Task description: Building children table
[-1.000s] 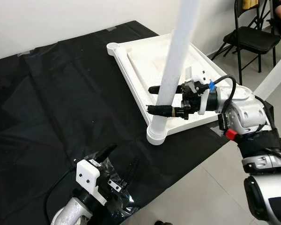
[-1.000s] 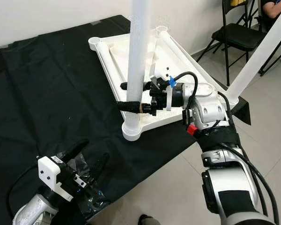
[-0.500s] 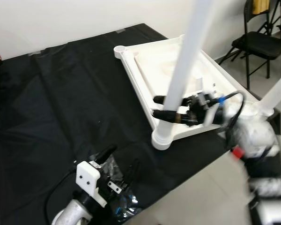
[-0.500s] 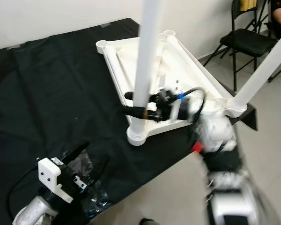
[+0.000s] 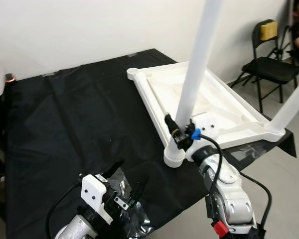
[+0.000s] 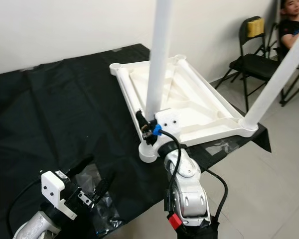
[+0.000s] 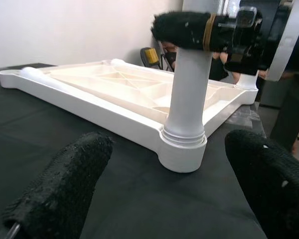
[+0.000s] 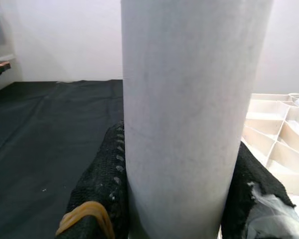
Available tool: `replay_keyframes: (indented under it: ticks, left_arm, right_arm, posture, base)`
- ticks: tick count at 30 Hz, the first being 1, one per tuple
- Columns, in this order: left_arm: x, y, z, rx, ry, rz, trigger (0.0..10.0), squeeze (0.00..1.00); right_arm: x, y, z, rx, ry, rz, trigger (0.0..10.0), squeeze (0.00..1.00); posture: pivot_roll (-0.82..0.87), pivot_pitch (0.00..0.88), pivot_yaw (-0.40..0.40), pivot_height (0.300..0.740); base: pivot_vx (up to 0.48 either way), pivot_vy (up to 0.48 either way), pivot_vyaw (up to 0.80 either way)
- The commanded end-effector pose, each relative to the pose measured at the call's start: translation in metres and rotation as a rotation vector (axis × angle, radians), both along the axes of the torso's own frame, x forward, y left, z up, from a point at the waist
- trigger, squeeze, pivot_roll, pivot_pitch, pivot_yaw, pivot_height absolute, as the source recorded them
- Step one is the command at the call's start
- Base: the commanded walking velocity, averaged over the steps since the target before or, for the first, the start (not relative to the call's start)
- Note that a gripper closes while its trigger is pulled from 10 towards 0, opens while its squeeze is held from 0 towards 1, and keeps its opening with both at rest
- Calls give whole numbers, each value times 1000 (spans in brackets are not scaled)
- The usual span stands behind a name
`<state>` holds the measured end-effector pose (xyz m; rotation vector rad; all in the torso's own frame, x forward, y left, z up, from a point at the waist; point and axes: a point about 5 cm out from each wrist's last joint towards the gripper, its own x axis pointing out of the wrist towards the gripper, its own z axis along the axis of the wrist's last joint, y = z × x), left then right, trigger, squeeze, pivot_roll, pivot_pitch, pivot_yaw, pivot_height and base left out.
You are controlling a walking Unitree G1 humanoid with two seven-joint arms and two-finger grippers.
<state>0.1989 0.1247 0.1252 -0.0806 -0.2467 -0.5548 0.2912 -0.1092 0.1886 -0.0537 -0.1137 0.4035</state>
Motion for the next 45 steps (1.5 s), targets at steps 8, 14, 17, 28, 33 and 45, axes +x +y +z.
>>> replay_keyframes:
  ticks: [8, 14, 17, 28, 33, 45]
  left_arm:
    - [-2, -1, -3, 8, 7, -4, 10000, 0]
    - [-3, -2, -2, 4, 3, -5, 10000, 0]
    - [-3, -2, -2, 4, 3, -4, 10000, 0]
    - [-3, -1, 0, 8, -1, 0, 10000, 0]
    - [-2, -1, 0, 9, -2, 0, 10000, 0]
    - [-1, -1, 0, 8, 0, -3, 10000, 0]
  right_arm:
    - [13, 1, -2, 3, 62, 287, 10000, 1000]
    - [4, -4, 10, -187, 53, 744, 10000, 0]
    - [3, -6, 13, -230, 45, 811, 10000, 0]
    - [33, -28, 46, -283, -26, 795, 10000, 0]
    - [37, -33, 49, -291, -39, 785, 9922, 0]
    - [25, -32, 28, -238, 9, 794, 0, 0]
  posture:
    - [33, 147, -21, 740]
    - [52, 159, -23, 740]
    - [54, 158, -23, 740]
    - [78, 165, -36, 740]
    - [78, 163, -35, 740]
    - [67, 165, -34, 740]
  base:
    - [0, 0, 0]
    - [0, 0, 0]
    - [0, 0, 0]
    - [0, 0, 0]
    - [0, 0, 0]
    - [0, 0, 0]
